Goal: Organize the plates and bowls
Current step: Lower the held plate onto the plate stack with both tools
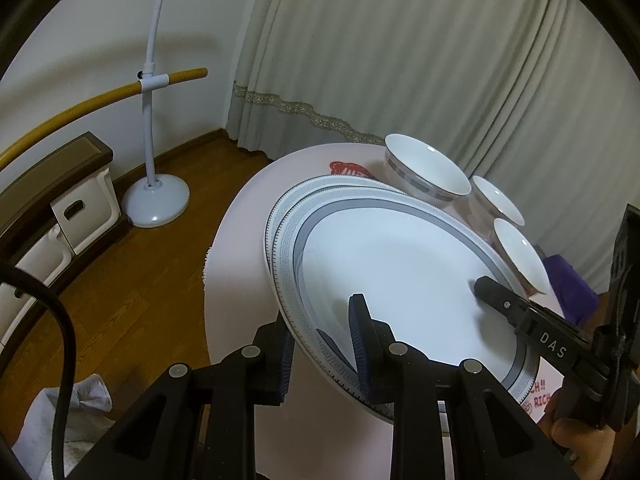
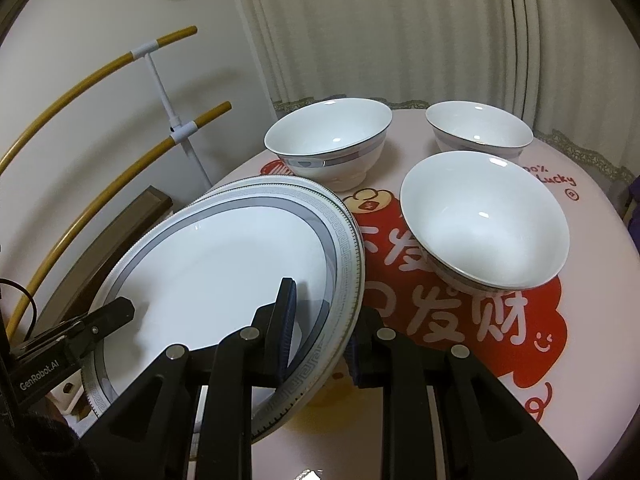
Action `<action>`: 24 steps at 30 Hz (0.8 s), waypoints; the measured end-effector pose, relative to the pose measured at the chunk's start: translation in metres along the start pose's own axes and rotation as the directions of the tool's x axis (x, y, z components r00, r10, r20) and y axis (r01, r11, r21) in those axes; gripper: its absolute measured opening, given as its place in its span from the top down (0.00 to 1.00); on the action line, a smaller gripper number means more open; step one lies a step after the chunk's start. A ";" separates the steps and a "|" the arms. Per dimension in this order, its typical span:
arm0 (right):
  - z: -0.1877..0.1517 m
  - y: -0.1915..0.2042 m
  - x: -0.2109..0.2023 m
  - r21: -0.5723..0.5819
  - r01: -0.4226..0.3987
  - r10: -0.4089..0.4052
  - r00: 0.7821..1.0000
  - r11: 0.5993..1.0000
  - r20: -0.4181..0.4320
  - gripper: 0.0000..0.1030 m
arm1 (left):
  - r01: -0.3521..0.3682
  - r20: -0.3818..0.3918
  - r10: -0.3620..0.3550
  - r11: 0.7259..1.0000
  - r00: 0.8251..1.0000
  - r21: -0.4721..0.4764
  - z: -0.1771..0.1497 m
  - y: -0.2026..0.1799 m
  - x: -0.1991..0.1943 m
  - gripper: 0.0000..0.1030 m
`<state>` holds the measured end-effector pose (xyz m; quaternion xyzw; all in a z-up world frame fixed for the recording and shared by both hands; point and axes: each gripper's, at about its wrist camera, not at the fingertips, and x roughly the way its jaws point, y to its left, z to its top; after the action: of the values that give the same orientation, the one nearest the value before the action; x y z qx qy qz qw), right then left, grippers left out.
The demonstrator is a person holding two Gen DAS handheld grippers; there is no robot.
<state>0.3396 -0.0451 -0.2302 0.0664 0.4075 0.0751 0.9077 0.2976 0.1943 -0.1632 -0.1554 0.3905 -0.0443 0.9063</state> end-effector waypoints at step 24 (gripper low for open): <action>-0.003 0.000 0.008 0.015 0.055 -0.055 0.998 0.998 -0.013 0.72 | -0.004 -0.006 0.004 1.000 1.000 0.002 0.001 -0.003 0.005 0.76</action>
<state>0.3430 -0.0430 -0.2380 0.0615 0.4154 0.0473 0.9063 0.3024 0.1910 -0.1651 -0.1536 0.3934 -0.0435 0.9054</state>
